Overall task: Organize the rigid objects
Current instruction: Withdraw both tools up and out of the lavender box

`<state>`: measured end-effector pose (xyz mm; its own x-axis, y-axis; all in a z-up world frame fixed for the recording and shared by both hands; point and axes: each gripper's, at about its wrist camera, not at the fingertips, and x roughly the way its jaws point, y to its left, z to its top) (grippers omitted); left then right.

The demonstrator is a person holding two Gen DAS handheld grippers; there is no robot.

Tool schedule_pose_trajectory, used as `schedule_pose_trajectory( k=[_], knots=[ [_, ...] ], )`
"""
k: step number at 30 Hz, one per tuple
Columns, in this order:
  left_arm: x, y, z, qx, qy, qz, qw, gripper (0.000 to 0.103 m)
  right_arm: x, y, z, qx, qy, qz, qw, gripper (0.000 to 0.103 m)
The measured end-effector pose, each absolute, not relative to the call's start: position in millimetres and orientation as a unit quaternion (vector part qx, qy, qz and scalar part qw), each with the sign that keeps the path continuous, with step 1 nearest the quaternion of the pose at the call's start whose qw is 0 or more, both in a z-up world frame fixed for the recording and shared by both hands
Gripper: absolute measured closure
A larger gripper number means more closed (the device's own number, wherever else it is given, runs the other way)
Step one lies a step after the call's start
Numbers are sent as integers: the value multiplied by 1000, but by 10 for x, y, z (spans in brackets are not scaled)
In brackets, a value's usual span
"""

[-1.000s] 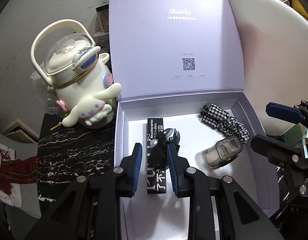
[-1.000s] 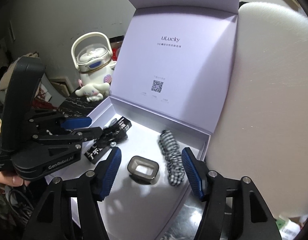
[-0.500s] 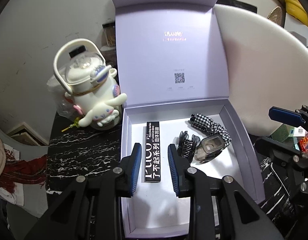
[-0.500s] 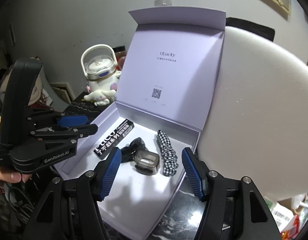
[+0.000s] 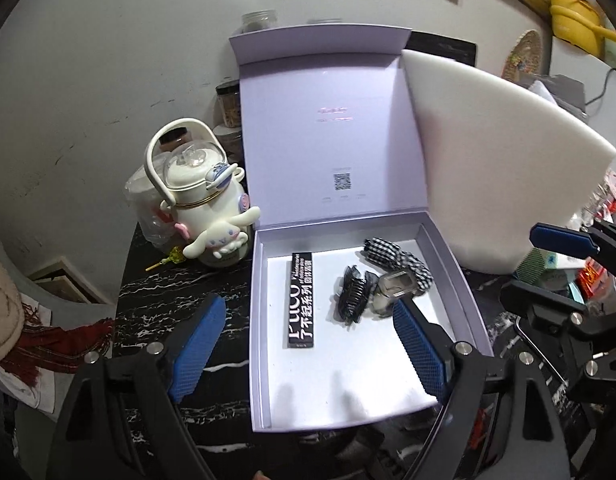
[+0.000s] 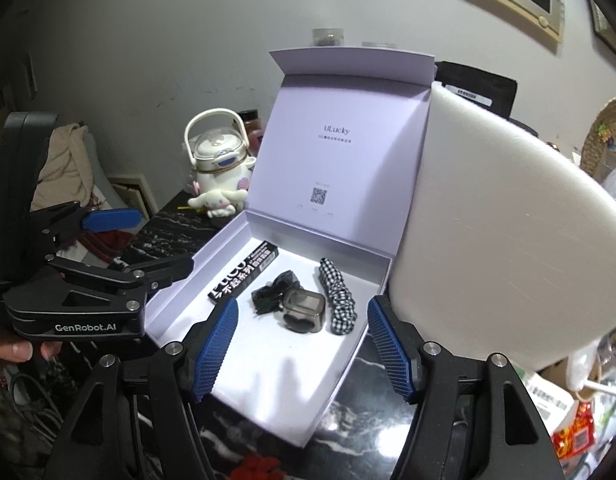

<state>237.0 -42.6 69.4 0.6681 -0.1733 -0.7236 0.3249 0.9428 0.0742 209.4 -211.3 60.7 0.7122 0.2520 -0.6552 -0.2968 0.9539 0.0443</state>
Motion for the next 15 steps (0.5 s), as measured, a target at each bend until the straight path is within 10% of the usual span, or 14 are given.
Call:
schedule_pose_trajectory(
  k=[15],
  knots=[
    [1781,-411,774,88,382,-150,908,0,1542,-2228,700,-18,332,139,933,14]
  ],
)
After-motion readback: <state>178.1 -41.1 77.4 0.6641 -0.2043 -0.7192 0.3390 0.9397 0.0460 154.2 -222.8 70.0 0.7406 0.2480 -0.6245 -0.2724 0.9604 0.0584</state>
